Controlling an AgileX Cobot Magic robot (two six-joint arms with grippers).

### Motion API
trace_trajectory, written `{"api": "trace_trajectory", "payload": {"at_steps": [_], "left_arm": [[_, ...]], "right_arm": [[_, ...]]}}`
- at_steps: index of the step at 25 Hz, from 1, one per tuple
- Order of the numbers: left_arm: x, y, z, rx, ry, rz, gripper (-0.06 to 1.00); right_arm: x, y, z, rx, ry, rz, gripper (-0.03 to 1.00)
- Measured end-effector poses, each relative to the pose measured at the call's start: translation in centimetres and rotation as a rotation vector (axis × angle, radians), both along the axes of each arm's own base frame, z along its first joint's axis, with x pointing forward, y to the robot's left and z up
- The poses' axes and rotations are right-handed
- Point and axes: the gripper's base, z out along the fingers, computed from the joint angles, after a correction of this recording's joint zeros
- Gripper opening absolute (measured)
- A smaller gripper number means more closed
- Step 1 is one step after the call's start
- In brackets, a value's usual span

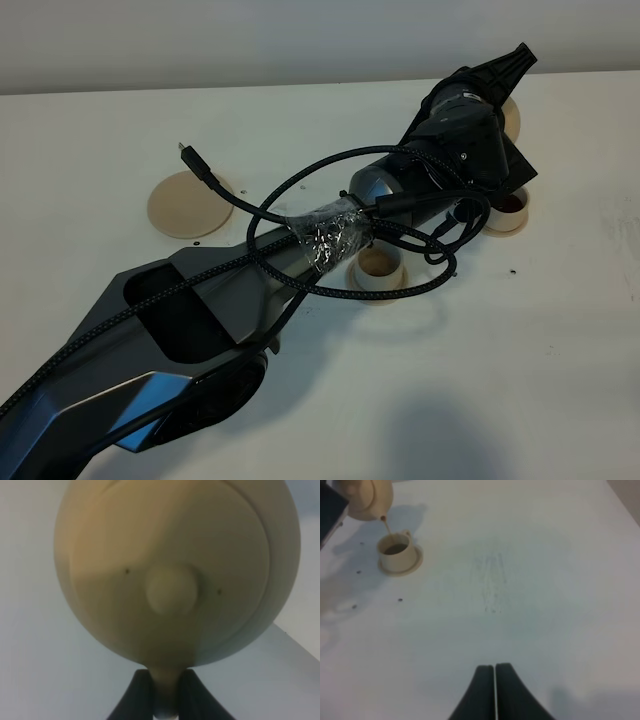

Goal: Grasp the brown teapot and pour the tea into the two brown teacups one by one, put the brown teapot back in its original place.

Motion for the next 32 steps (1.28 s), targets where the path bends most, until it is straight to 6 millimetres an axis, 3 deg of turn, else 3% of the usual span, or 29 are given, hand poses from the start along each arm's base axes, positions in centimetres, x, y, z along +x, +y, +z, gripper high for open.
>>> {"api": "trace_trajectory", "payload": {"at_steps": [23, 32], "left_arm": [[-0.3, -0.5, 0.2, 0.010, -0.027, -0.030, 0.16], [-0.6, -0.5, -1.3, 0.044, -0.033, -0.027, 0.16]], "right_arm": [[0.0, 0.0, 0.0, 0.000, 0.000, 0.000, -0.02], [0.0, 0.0, 0.0, 0.000, 0.000, 0.000, -0.02]]}}
